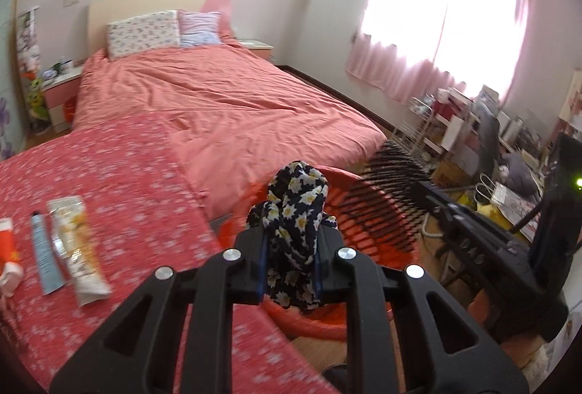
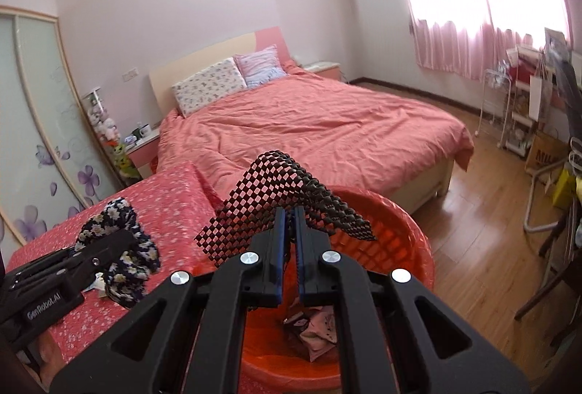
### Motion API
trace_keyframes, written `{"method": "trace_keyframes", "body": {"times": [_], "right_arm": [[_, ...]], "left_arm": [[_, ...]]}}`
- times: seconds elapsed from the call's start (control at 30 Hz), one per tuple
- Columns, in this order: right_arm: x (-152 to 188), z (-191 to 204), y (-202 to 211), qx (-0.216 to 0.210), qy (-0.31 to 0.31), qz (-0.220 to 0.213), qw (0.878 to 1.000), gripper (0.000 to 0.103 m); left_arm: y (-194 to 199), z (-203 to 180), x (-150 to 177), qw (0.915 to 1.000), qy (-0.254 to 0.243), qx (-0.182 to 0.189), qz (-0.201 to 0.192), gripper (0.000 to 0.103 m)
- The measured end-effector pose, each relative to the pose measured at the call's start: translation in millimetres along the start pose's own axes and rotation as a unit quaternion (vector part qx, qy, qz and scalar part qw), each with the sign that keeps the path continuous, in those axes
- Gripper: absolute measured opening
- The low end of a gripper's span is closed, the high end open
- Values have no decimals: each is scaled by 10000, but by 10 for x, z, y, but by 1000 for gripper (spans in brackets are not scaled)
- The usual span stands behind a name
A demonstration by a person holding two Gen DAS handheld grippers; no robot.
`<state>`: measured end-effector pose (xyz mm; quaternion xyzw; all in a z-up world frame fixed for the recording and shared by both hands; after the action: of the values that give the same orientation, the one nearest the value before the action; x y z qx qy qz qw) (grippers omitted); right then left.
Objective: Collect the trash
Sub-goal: 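Carry the mesh net and floral sock over the basket and open both tools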
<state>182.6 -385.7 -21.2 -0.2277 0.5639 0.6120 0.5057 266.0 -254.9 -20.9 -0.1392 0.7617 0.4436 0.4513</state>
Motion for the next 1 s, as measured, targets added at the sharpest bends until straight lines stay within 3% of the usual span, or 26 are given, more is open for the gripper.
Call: {"method": "trace_keyframes", "body": {"times": [0.17,0.3,0.43,0.53,0.73,0.9,1.0], "right_arm": [[107,-138,-197,46,-59,241,9997,6],[214,-215,-244,55,-86,394,9992,33],[258,-188,-214,94,-30,418,9991,44],[258,-107,-171,132,96,394,9991,50],[343,127,-146,9,372,478,9982,54],[471,491,-151,-177,659,632,9957,55],[539,733,-160,-326,838,726,9933,55]], "left_arm": [[-341,-102,48,9995,-145,-196,209,39],[-401,57,122,9984,-115,-486,254,49],[-341,319,187,9970,55,-707,319,50],[-203,507,259,9954,79,-901,320,53],[272,981,461,9893,110,-1430,280,60],[849,1611,652,9770,447,-2082,138,67],[1162,2052,759,9645,662,-2556,84,74]]}}
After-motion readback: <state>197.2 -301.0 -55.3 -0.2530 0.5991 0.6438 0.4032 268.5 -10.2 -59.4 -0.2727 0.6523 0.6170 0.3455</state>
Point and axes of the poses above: each gripper's, at about its wrist camera, not at the fingertips, and y roughly against the way its jaws point, z to its left, x to its underside, the point moved 2 cm from there along -y, roughly the way its jaws point, and after that the axes turned 5 degrees about -z, right-handed, at the moved point
